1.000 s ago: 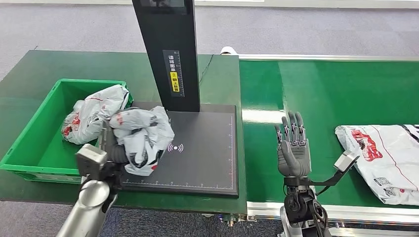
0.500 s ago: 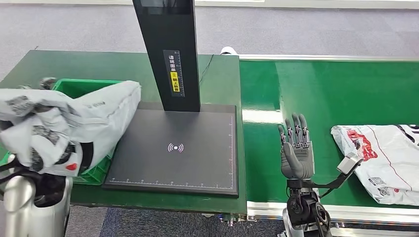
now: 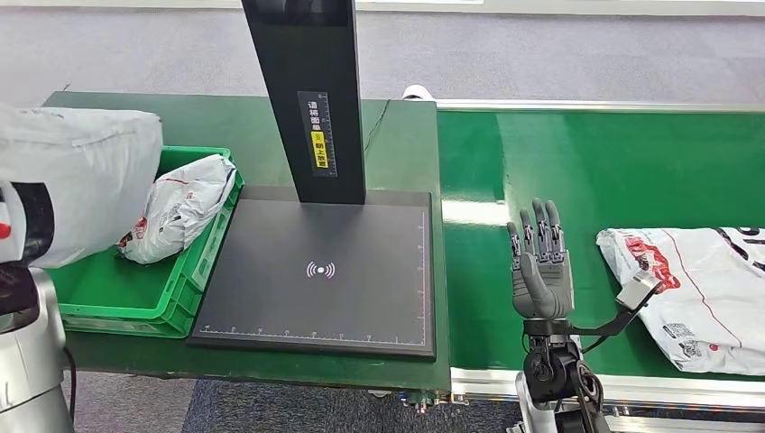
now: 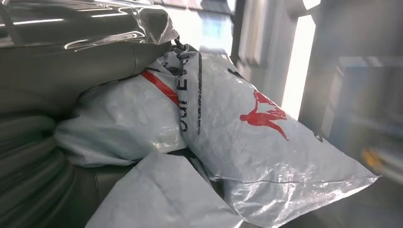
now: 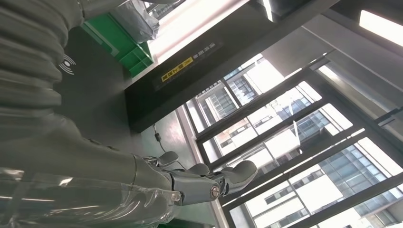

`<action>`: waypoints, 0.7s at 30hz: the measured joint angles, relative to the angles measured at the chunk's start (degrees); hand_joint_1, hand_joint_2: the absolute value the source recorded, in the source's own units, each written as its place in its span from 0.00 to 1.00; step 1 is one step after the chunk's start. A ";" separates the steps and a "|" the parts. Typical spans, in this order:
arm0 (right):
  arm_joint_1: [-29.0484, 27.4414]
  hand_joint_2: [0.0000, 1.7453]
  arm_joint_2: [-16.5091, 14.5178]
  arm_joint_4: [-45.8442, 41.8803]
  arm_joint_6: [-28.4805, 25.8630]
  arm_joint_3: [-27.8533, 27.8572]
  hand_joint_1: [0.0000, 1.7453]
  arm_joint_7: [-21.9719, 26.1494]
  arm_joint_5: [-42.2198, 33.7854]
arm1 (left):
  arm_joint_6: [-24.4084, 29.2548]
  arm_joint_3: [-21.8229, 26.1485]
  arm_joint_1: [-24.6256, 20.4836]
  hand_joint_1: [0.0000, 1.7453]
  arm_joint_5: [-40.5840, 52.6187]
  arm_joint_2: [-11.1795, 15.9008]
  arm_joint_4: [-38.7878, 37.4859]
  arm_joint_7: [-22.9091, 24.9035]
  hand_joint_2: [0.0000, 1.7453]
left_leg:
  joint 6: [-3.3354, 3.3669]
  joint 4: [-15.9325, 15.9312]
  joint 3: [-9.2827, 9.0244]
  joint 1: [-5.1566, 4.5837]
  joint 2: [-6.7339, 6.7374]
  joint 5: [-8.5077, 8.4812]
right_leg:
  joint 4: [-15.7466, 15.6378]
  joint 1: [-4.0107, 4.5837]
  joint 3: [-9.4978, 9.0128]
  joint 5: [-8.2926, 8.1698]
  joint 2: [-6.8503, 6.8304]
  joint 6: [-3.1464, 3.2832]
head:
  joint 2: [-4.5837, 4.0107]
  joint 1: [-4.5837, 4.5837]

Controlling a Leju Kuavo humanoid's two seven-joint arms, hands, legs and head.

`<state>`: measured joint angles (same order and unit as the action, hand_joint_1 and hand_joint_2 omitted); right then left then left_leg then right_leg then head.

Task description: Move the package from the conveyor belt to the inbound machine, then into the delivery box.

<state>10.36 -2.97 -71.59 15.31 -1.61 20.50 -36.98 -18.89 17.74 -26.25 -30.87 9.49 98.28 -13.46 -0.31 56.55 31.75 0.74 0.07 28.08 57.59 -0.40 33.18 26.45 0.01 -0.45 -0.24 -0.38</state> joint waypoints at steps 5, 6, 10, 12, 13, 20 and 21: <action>0.28 1.00 0.02 0.22 0.12 -0.23 0.00 -0.08 -0.33 | 3.69 0.58 -2.37 1.00 6.04 3.49 -9.89 0.09 1.00 | -0.04 0.00 0.00 0.03 0.00 -0.04 | 0.03 0.02 0.01 0.00 0.00 0.00 | 0.00 0.00; 0.31 1.00 0.02 0.22 0.12 -0.28 0.00 -0.09 -0.34 | 4.18 0.53 -2.68 1.00 7.44 4.10 -11.83 -0.11 1.00 | -0.04 0.00 0.00 0.03 0.01 -0.04 | 0.03 0.03 0.02 0.00 0.01 0.00 | 0.00 -0.01; 0.34 1.00 0.01 0.25 0.12 -0.59 0.00 -0.11 -0.31 | 5.77 -0.72 -3.82 1.00 13.50 5.78 -19.08 -1.02 1.00 | -0.04 0.00 0.03 0.02 0.01 -0.04 | 0.03 0.02 0.05 0.00 0.01 0.00 | 0.00 -0.01; 0.36 1.00 0.00 0.36 0.12 -0.79 0.00 -0.07 -0.19 | 6.58 -2.17 -4.42 0.84 17.49 6.15 -22.47 -1.38 1.00 | -0.04 0.00 0.05 0.01 0.01 -0.04 | 0.02 0.01 0.06 0.00 0.00 0.00 | 0.00 -0.02; 0.36 1.00 -0.01 0.42 0.12 -0.88 0.00 -0.04 -0.10 | 7.03 -3.07 -4.74 0.59 19.73 6.27 -24.03 -1.48 1.00 | -0.03 0.00 0.05 0.01 0.00 -0.04 | 0.02 0.01 0.06 0.00 0.00 0.00 | 0.00 -0.02; 0.36 1.00 -0.25 0.49 0.11 -1.02 0.00 0.04 0.17 | 7.47 -10.05 -6.56 0.00 27.78 6.32 -30.70 -1.91 1.00 | -0.03 0.01 0.05 0.01 0.03 -0.04 | 0.02 0.01 0.07 -0.01 0.03 0.00 | 0.00 -0.01; 0.36 1.00 -0.25 0.49 0.09 -1.01 0.00 0.04 0.21 | 7.14 -10.75 -6.54 0.00 27.71 6.22 -30.66 -1.87 1.00 | -0.04 0.01 0.06 0.01 0.03 -0.04 | 0.02 0.01 0.08 -0.01 0.03 0.00 | 0.00 -0.01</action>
<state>10.72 -3.21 -71.10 15.40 -2.62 20.55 -36.77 -11.75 6.99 -32.79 -3.15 15.71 67.61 -15.34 -0.34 56.55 31.80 0.75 0.10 28.04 57.62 -0.39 33.26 26.44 0.04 -0.44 -0.24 -0.38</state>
